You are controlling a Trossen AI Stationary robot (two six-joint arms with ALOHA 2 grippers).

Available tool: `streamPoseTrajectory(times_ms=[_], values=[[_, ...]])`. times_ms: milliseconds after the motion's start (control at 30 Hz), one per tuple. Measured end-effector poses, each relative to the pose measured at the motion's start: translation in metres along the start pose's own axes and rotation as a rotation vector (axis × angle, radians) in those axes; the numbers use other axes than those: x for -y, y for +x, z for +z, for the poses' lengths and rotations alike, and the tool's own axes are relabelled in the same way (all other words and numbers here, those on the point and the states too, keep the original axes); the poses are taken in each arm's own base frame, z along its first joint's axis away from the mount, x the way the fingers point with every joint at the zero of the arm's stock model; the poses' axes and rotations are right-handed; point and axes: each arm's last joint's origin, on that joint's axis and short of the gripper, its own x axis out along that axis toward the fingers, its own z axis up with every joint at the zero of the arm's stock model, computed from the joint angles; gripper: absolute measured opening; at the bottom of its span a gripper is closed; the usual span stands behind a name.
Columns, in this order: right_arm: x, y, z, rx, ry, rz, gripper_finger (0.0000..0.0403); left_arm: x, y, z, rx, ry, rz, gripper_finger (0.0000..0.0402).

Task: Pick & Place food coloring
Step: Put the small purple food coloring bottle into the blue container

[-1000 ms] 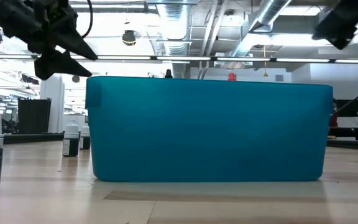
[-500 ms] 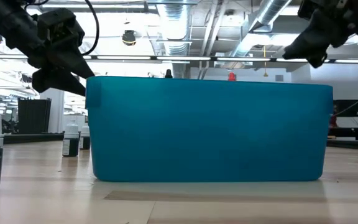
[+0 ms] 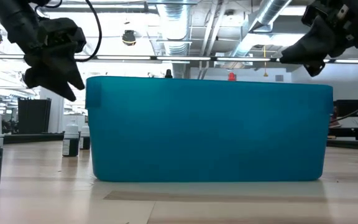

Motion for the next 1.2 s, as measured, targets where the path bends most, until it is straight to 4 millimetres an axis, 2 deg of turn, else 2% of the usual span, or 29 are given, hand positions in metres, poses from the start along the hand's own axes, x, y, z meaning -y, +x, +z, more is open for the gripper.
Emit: streamPoseTrajectory(times_ms=[267,767,933,1200], values=[[0.001,0.000,-0.003,-0.001,0.011,-0.005,0.0077,-0.003,0.004,0.006,-0.033,-0.088,0.047,0.0242],[0.011,0.002,-0.001,0.004,-0.011,-0.035,0.0077,0.008,0.040,0.024,-0.304,-0.078,0.218,0.0242],[0.014,-0.004,0.004,0.040,-0.016,0.005,0.0076,0.011,0.049,0.023,-0.356,-0.059,0.232,0.0242],[0.017,-0.021,0.011,0.144,-0.030,0.011,0.0076,0.010,0.048,0.023,-0.352,-0.059,0.245,0.0242]])
